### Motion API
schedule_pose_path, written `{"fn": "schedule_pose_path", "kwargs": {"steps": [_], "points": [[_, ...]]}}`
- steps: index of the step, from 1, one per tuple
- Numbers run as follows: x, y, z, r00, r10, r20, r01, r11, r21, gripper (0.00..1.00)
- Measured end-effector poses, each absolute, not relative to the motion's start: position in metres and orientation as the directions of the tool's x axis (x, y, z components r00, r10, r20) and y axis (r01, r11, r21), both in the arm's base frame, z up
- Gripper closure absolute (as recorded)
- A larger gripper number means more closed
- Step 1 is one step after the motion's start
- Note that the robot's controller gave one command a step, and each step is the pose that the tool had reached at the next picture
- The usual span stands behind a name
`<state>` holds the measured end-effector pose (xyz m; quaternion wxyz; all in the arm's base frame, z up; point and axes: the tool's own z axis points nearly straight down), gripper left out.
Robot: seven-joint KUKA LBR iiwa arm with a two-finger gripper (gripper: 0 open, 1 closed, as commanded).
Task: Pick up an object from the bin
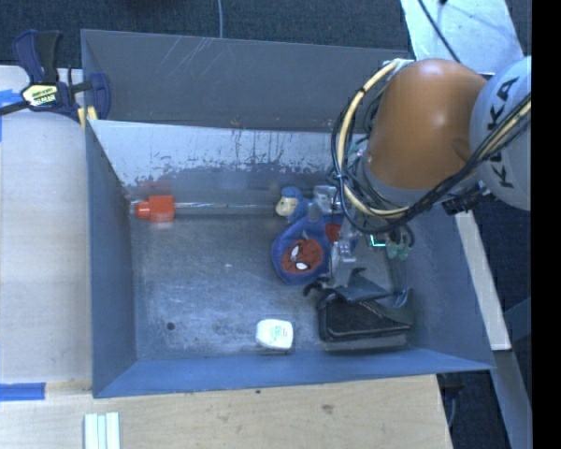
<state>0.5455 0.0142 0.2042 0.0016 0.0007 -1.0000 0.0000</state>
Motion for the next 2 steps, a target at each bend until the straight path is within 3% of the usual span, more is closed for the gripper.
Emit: {"fn": "schedule_pose_path", "kwargs": {"steps": [1,2], "points": [[0.5733,-0.0138,0.0793,-0.971,0.239,-0.003,0.239,0.971,0.001,0.0],[0.573,-0.0135,0.0824,-0.971,0.238,0.0,0.238,0.971,0.001,1.0]]}}
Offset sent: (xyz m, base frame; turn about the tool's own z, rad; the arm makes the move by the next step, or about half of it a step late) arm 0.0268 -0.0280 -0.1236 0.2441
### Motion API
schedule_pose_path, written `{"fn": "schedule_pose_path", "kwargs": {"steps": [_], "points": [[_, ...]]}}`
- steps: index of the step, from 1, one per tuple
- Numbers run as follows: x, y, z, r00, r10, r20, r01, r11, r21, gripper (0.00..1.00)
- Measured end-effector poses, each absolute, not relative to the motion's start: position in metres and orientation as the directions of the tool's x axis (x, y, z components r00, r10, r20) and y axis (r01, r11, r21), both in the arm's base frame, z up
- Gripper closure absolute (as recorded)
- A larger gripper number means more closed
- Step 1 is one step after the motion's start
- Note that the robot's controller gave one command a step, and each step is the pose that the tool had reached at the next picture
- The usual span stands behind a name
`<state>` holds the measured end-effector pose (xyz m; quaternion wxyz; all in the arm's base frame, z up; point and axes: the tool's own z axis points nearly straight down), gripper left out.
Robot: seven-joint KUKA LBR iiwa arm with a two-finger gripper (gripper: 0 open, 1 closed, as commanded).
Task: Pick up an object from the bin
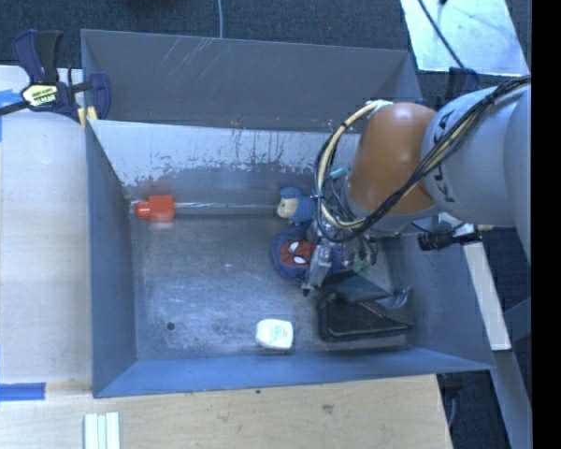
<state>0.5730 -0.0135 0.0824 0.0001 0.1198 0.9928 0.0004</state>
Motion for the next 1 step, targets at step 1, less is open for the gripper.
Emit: {"fn": "schedule_pose_path", "kwargs": {"steps": [1], "points": [[0.5783,-0.0237,0.335,-0.969,0.248,-0.013,0.248,0.969,0.002,1.0]]}}
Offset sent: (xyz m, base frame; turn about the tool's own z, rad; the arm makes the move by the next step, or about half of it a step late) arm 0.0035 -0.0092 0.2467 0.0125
